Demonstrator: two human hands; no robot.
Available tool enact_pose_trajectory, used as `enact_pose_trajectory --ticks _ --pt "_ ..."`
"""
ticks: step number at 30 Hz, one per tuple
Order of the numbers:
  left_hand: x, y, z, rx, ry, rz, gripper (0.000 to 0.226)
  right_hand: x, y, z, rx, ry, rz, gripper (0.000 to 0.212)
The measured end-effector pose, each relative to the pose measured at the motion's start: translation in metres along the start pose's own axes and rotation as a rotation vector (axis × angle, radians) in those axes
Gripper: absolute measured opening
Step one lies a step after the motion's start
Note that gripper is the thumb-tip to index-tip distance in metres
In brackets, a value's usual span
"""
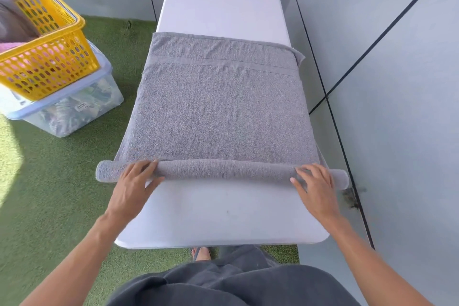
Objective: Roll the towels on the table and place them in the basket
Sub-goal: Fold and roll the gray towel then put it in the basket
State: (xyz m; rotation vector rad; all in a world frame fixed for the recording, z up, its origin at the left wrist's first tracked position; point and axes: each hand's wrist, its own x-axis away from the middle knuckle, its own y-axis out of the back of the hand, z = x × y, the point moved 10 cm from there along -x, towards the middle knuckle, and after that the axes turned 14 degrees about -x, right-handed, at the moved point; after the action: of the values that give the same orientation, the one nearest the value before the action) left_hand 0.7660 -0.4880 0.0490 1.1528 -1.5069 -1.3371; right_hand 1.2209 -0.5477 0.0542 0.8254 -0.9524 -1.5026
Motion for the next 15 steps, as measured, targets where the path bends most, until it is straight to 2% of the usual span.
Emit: enact_pose_trajectory --ticks 3,6,9,12,14,15 --pt "0.006 -0.007 0.000 -0.030 -0.030 0.040 0.062 0.003 -0.010 -0.004 0.078 -0.005 0.085 0.055" --pt "0.000 -0.004 0.010 0.015 0.032 0.071 0.048 -0.001 -0.010 -0.002 0.061 -0.013 0.137 0.049" --pt "-0.002 -0.011 0.016 0.079 0.035 0.247 0.039 0.001 -0.008 -0.005 -0.019 0.000 0.206 0.038" --pt "0.008 -0.029 0.033 0.229 0.110 0.504 0.039 0.005 -0.011 -0.025 -0.166 -0.125 0.393 0.033" --pt "0.007 -0.031 0.039 0.316 0.140 0.576 0.041 0.005 -0.013 -0.031 -0.312 -0.228 0.474 0.028" --pt "0.003 -0.029 0.039 0.351 0.156 0.563 0.041 0.002 -0.012 -0.030 -0.389 -0.259 0.455 0.026"
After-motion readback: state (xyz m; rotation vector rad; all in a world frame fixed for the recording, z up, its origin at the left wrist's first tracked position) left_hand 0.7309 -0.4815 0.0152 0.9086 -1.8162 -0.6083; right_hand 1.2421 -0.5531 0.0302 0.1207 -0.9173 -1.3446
